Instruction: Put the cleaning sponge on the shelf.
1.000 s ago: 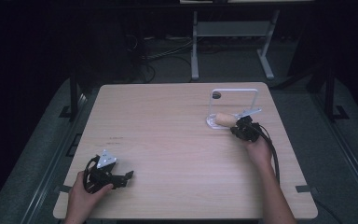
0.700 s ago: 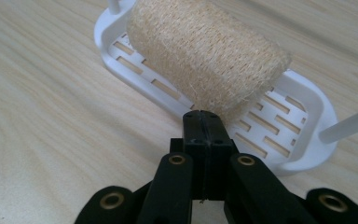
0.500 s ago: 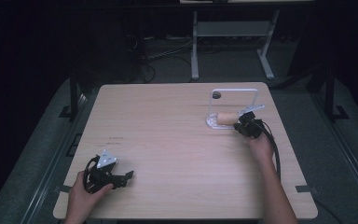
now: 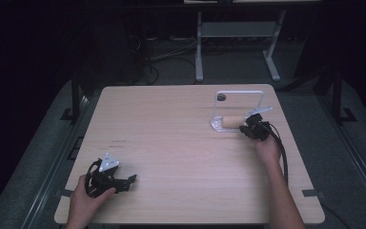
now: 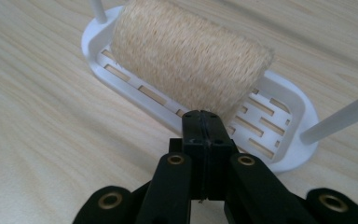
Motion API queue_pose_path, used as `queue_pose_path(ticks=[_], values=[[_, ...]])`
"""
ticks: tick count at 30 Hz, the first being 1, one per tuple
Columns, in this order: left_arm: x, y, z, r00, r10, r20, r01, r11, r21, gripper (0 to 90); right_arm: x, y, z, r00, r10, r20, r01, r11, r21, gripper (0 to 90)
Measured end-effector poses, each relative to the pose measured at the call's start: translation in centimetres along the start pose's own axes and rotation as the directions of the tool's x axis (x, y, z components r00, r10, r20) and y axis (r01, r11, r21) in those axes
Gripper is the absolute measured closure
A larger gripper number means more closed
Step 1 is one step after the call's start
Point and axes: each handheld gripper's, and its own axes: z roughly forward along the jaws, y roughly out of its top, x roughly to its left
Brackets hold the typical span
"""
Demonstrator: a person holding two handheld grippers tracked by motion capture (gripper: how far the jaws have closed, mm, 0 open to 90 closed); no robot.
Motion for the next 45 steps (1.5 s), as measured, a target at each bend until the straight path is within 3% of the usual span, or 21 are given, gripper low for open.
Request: queue_pose_path(ticks=[5, 17, 24, 29, 37, 45], values=[[0.0, 0.0, 0.0, 1.0, 0.0, 0.0, 0.0, 1.0, 0.0, 12.9, 0.3, -0.2, -0.4, 0.9999, 0.011, -0.007, -0.011, 1.0, -0.006, 78.7], [0.0, 0.0, 0.0, 1.0, 0.001, -0.001, -0.001, 1.0, -0.003, 12.9, 1.3, -1.1, -1.7, 0.9992, 0.004, -0.04, -0.006, 1.0, -0.028, 34.6], [0.0, 0.0, 0.0, 1.0, 0.002, 0.0, -0.002, 1.0, -0.001, 12.9, 2.0, -1.6, -2.6, 0.9977, 0.016, -0.067, -0.02, 0.998, -0.059, 18.2], [0.0, 0.0, 0.0, 1.0, 0.002, -0.001, -0.002, 1.0, -0.002, 12.9, 2.9, -2.0, -3.4, 0.9977, -0.004, -0.068, 0.0, 0.997, -0.072, 13.9], [0.0, 0.0, 0.0, 1.0, 0.002, -0.001, -0.002, 1.0, -0.001, 12.9, 4.3, -3.1, -4.3, 0.9973, 0.0, -0.074, -0.006, 0.997, -0.083, 8.8], [0.0, 0.0, 0.0, 1.0, 0.002, -0.001, -0.002, 1.0, -0.001, 12.9, 5.7, -4.4, -5.1, 0.9965, -0.008, -0.083, 0.001, 0.997, -0.083, 8.4]])
